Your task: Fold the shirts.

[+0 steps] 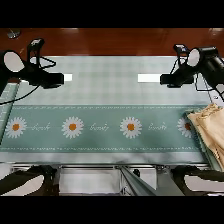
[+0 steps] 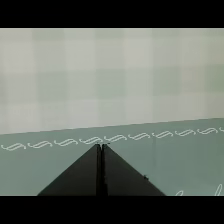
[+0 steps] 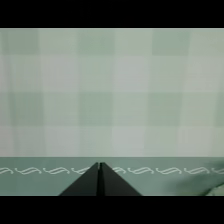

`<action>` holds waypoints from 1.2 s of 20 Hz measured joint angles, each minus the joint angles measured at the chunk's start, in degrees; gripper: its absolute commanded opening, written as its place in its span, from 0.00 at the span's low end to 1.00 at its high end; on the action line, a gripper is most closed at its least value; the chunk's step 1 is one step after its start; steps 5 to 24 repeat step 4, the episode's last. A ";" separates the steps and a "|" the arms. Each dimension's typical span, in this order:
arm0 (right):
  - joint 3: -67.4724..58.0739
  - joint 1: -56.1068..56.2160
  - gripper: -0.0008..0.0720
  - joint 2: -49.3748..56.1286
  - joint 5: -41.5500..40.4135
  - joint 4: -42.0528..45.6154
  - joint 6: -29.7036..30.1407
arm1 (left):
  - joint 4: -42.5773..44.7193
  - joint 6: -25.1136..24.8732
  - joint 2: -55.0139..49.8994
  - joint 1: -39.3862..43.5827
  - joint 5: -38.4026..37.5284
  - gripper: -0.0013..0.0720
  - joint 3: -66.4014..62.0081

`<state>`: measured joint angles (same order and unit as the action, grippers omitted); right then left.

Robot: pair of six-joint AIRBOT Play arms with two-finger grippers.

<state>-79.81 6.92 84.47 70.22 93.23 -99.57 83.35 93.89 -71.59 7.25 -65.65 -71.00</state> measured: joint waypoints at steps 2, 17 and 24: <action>0.07 0.00 0.04 0.02 0.09 0.11 -0.15 | 0.04 0.02 -0.13 -0.04 -0.11 0.05 0.00; 0.04 0.00 0.04 0.02 0.09 0.22 -0.17 | 0.13 0.17 -0.22 -0.09 -0.13 0.05 0.00; 0.04 0.00 0.04 0.02 0.09 0.22 -0.17 | 0.13 0.17 -0.22 -0.09 -0.13 0.05 0.00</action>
